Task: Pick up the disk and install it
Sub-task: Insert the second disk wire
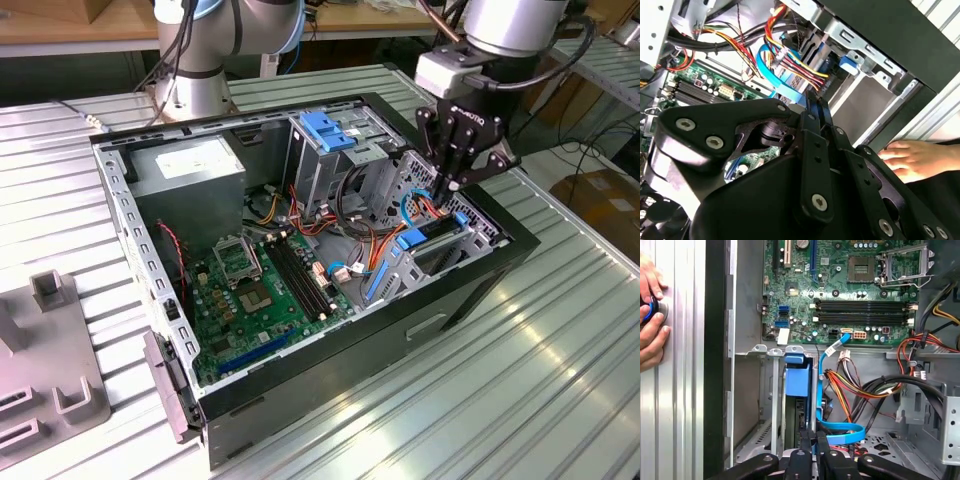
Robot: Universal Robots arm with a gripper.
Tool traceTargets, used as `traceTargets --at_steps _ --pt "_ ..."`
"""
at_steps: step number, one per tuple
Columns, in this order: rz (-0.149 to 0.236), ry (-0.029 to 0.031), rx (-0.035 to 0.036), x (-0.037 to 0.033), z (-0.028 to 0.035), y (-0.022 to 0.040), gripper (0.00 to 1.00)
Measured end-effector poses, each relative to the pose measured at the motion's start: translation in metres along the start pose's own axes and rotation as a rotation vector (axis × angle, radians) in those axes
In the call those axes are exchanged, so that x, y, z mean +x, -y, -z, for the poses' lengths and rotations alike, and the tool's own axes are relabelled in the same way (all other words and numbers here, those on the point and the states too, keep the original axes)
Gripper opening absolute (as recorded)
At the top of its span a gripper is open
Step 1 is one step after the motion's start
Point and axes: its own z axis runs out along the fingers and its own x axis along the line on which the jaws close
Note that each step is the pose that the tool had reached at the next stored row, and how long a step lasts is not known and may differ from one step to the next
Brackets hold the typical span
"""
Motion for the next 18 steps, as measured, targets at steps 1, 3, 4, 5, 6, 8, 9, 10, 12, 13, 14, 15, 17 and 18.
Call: traceTargets --at_steps 1,3,4,5,6,8,9,10,12,13,14,15,17,18 --pt "0.000 0.0035 0.0016 0.0021 -0.0008 -0.0011 0.16" --pt "-0.001 0.0094 0.0079 0.0049 -0.0021 -0.0038 0.16" --pt "-0.002 0.0124 0.0121 0.0061 -0.0026 -0.0056 0.16" --pt "-0.002 0.0147 0.0148 0.0069 -0.0030 -0.0070 0.16" --pt "-0.002 0.0164 0.0169 0.0075 -0.0033 -0.0087 0.16" --pt "-0.002 0.0170 0.0176 0.0077 -0.0034 -0.0094 0.16" --pt "-0.002 0.0170 0.0176 0.0077 -0.0034 -0.0094 0.16" --pt "-0.002 0.0169 0.0176 0.0077 -0.0035 -0.0095 0.16" --pt "-0.002 0.0170 0.0176 0.0077 -0.0036 -0.0097 0.16" --pt "-0.002 0.0169 0.0176 0.0077 -0.0036 -0.0097 0.16" --pt "-0.002 0.0170 0.0176 0.0077 -0.0036 -0.0097 0.16" --pt "-0.002 0.0169 0.0176 0.0077 -0.0036 -0.0097 0.16" --pt "-0.002 0.0169 0.0176 0.0077 -0.0036 -0.0097 0.16" --pt "-0.002 0.0169 0.0175 0.0077 -0.0036 -0.0097 0.16"
